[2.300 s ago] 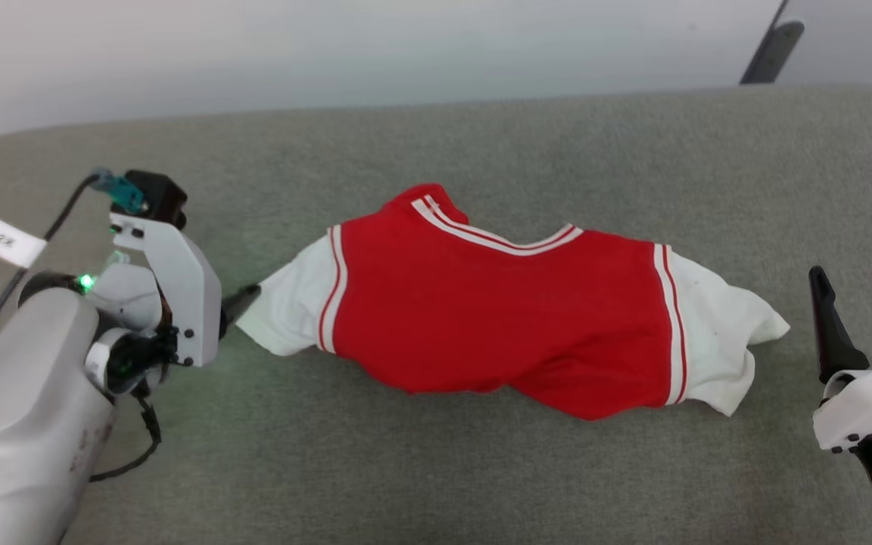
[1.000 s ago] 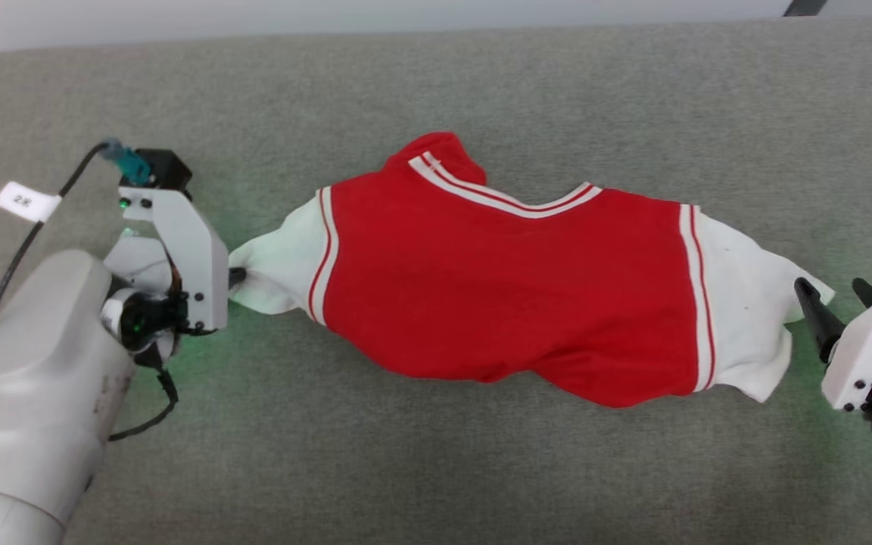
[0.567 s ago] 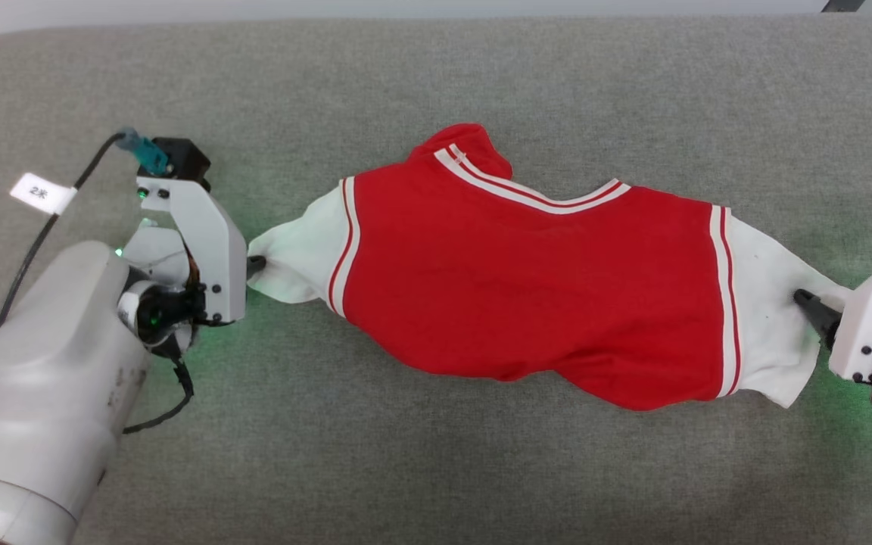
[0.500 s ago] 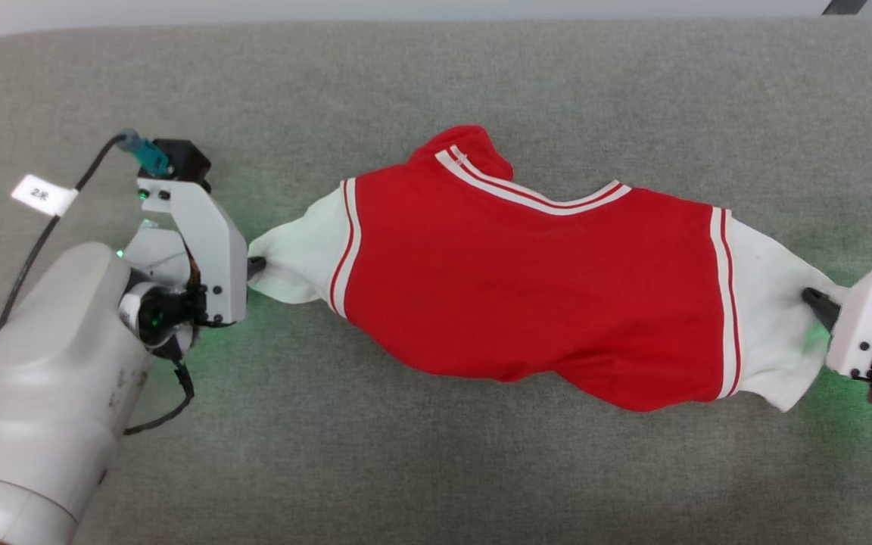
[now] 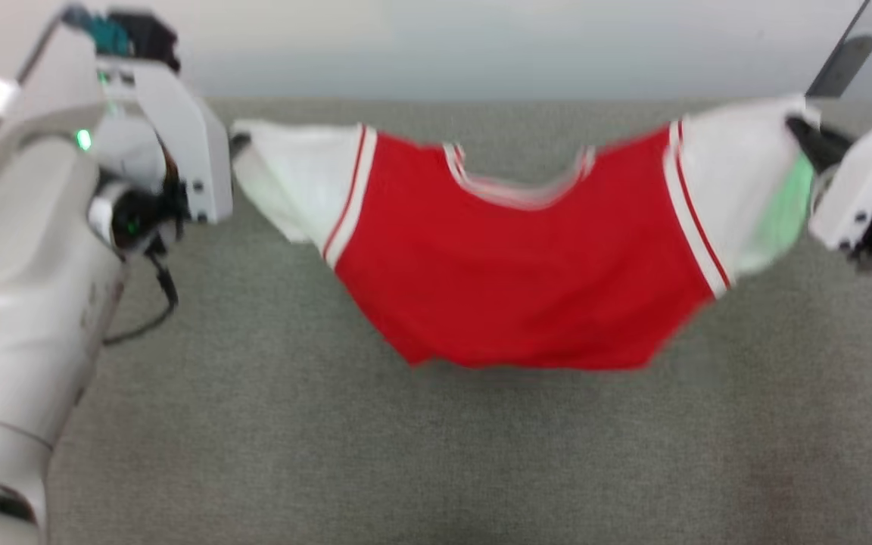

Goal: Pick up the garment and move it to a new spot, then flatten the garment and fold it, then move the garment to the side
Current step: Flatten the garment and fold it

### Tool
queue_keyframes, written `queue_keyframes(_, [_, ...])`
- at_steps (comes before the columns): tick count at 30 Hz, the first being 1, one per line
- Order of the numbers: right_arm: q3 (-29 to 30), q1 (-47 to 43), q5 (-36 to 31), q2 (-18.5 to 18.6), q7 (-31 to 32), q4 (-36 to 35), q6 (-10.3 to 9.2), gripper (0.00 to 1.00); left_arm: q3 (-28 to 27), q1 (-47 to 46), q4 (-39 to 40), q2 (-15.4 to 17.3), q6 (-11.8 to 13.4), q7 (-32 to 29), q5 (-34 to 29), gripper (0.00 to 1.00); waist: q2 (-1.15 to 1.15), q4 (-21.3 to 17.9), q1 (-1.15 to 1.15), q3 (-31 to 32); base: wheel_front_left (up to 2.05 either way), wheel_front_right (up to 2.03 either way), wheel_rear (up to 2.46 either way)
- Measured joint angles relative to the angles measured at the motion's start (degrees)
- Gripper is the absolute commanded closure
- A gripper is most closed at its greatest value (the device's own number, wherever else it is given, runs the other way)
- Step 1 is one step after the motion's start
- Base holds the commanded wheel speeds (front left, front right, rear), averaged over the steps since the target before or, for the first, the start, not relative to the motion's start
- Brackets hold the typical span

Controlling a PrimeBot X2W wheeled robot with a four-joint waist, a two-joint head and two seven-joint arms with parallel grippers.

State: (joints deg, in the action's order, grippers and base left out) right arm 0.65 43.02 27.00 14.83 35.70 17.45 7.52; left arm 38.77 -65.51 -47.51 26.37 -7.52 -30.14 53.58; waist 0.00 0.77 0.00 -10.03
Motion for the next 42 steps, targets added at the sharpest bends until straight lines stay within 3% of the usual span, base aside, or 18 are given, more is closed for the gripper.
queue_keyframes(9, [-4.54, 9.28, 0.68, 0.63, -7.24, 1.91, 0.00, 1.00, 0.01, -7.95, -0.40, 0.00, -0.01, 5.06, -2.44, 1.00, 0.00, 0.98, 0.00, 5.73, 0.00, 0.00, 0.00])
queue_keyframes(13, [-6.38, 15.22, 0.89, 1.00, -12.61, 6.00, 0.00, 1.00, -0.15, -12.71, -1.32, 0.46, 0.00, 10.13, -4.31, 1.00, 0.00, 1.64, 0.00, 8.67, 0.00, 0.00, 0.00])
queue_keyframes(23, [-8.86, 22.60, 1.86, 1.36, -17.15, 13.40, 0.00, 1.00, 1.04, -18.37, -2.92, 0.81, 0.00, 13.56, -5.09, 1.00, 0.00, 2.75, 0.00, 10.53, 0.00, 0.00, 0.00])
queue_keyframes(34, [-11.74, 29.15, 2.25, 2.29, -22.50, 19.95, 0.00, 1.00, 3.08, -21.57, -4.35, 1.36, 0.00, 17.01, -4.23, 1.00, 0.00, 2.80, 0.00, 6.16, 0.00, 0.00, 0.00])
queue_keyframes(42, [-13.84, 38.46, -2.48, 1.57, -32.95, 26.49, 0.00, 1.00, 3.50, -28.98, -6.62, 0.36, 0.35, 25.02, -6.34, 1.00, 0.00, 2.34, 0.00, -1.45, 0.00, 0.00, 0.00])
